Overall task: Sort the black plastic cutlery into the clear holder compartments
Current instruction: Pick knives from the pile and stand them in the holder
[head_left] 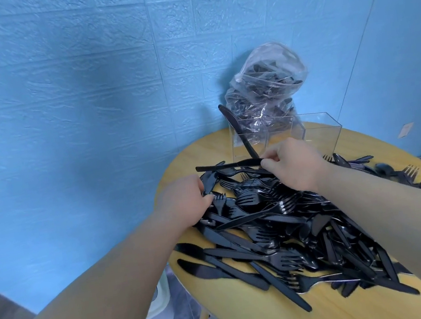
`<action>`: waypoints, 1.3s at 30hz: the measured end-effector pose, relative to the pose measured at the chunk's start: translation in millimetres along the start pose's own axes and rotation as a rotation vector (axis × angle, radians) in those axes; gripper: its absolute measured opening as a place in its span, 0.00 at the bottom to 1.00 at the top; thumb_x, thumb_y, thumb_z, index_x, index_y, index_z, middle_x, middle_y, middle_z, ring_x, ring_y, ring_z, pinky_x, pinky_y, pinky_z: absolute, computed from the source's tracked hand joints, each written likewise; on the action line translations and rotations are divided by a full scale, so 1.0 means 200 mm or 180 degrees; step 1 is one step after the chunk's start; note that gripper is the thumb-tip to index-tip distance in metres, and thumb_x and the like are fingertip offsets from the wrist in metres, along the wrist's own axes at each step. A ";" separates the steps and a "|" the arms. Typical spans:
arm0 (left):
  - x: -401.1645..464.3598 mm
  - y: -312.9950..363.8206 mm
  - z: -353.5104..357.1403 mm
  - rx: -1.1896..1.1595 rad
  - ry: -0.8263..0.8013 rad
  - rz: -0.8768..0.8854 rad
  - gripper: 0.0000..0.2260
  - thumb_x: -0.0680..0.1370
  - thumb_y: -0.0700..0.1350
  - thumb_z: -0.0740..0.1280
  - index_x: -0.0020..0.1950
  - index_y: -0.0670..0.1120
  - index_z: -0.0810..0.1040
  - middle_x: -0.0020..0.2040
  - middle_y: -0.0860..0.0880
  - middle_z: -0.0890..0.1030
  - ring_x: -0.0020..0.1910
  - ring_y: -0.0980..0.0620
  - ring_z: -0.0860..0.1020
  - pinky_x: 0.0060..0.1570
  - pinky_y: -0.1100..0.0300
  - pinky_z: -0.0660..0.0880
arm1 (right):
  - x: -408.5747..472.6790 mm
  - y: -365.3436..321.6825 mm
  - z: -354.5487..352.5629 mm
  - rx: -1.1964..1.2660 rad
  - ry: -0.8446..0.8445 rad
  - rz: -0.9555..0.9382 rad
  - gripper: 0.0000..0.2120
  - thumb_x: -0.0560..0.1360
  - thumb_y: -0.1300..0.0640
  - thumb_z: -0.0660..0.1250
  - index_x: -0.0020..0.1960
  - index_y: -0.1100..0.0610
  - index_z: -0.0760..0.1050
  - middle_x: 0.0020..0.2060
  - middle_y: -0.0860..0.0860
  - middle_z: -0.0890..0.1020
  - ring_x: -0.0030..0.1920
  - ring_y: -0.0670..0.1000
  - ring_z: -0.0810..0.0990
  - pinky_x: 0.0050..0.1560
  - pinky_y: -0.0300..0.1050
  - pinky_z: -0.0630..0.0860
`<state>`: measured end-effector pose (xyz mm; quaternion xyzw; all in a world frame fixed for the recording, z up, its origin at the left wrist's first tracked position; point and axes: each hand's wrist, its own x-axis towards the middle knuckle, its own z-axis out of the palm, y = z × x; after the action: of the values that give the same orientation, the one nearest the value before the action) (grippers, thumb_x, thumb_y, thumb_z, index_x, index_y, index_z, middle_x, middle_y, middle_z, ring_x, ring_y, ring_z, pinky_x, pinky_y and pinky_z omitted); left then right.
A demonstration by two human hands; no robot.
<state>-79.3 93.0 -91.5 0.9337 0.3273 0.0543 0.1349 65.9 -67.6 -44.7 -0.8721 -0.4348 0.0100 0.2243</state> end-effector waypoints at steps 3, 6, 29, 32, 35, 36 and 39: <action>0.02 0.01 0.01 0.0019 0.0050 0.0002 0.12 0.77 0.53 0.65 0.58 0.49 0.76 0.50 0.52 0.81 0.49 0.50 0.78 0.50 0.53 0.77 | -0.01 0.03 0.01 0.0079 -0.0008 0.0098 0.12 0.79 0.58 0.59 0.48 0.55 0.82 0.36 0.51 0.83 0.39 0.53 0.80 0.33 0.36 0.70; 0.02 0.01 -0.01 -0.0091 0.0164 -0.0094 0.09 0.76 0.51 0.65 0.53 0.49 0.78 0.48 0.51 0.82 0.49 0.49 0.78 0.50 0.54 0.77 | -0.01 0.04 0.02 0.0150 0.0021 0.0117 0.11 0.79 0.58 0.59 0.47 0.55 0.81 0.35 0.51 0.82 0.39 0.54 0.80 0.33 0.36 0.70; -0.10 -0.10 -0.19 -0.0537 0.0974 0.0034 0.16 0.82 0.42 0.53 0.63 0.52 0.76 0.53 0.55 0.82 0.53 0.49 0.77 0.45 0.59 0.69 | 0.01 -0.08 0.00 0.1028 -0.0351 0.0247 0.10 0.78 0.61 0.59 0.40 0.54 0.75 0.28 0.50 0.72 0.28 0.49 0.67 0.27 0.40 0.63; -0.11 -0.11 -0.16 -0.0582 0.0782 0.0255 0.16 0.83 0.42 0.53 0.63 0.54 0.76 0.48 0.53 0.82 0.49 0.48 0.78 0.46 0.56 0.72 | 0.05 -0.18 0.08 0.1571 -0.0606 0.0296 0.09 0.76 0.63 0.60 0.41 0.58 0.77 0.31 0.54 0.71 0.32 0.52 0.66 0.33 0.42 0.64; -0.13 -0.15 -0.15 -0.0778 0.0714 0.0336 0.15 0.83 0.43 0.53 0.63 0.52 0.76 0.46 0.51 0.79 0.47 0.48 0.77 0.48 0.55 0.72 | 0.12 -0.26 0.15 0.2079 -0.0534 0.0391 0.07 0.75 0.63 0.62 0.45 0.58 0.79 0.32 0.54 0.75 0.35 0.53 0.68 0.37 0.45 0.67; -0.13 -0.17 -0.15 -0.0801 0.0741 0.0342 0.15 0.83 0.43 0.53 0.62 0.51 0.76 0.48 0.50 0.80 0.48 0.48 0.76 0.48 0.56 0.72 | 0.14 -0.28 0.17 0.2091 -0.0498 0.0387 0.06 0.74 0.63 0.64 0.45 0.58 0.79 0.32 0.53 0.76 0.35 0.51 0.70 0.36 0.43 0.68; -0.12 -0.24 -0.15 -0.0654 0.0842 0.0336 0.14 0.83 0.47 0.54 0.50 0.46 0.79 0.44 0.48 0.80 0.46 0.45 0.76 0.44 0.53 0.71 | 0.22 -0.33 0.23 0.1957 -0.0240 0.0276 0.05 0.74 0.57 0.67 0.45 0.58 0.80 0.35 0.52 0.80 0.34 0.50 0.74 0.36 0.43 0.73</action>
<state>-132.2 120.7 -76.4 0.9156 0.2854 0.2169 0.1823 33.8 19.0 -52.2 -0.7801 -0.3819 0.1830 0.4606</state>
